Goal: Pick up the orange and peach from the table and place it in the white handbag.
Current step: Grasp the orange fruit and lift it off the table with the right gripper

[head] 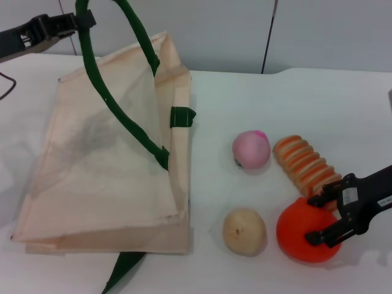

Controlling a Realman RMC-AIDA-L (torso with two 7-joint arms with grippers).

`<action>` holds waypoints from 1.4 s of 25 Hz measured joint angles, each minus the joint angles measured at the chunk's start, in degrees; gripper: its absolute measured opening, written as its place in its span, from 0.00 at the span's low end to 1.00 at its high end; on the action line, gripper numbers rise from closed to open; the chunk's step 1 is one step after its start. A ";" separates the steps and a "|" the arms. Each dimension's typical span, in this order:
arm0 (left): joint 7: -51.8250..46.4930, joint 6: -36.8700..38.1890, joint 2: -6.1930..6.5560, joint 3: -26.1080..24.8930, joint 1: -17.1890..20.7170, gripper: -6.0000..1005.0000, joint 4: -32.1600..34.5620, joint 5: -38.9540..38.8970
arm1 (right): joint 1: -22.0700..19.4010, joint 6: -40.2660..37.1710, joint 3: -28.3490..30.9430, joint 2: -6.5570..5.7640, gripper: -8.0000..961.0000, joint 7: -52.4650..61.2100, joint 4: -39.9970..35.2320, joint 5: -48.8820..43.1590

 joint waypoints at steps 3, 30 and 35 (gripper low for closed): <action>0.00 -0.28 0.13 0.00 0.13 0.14 0.00 -0.01 | -0.03 0.00 -0.29 0.01 0.82 0.22 0.03 -0.02; -0.45 -0.80 0.23 0.00 -0.18 0.13 0.00 -0.02 | 0.08 0.14 -6.54 0.16 0.53 2.01 0.13 0.63; -0.49 -2.36 0.40 0.00 -0.01 0.13 0.00 -1.52 | -0.02 -2.40 -6.50 -0.11 0.50 0.59 -0.28 3.36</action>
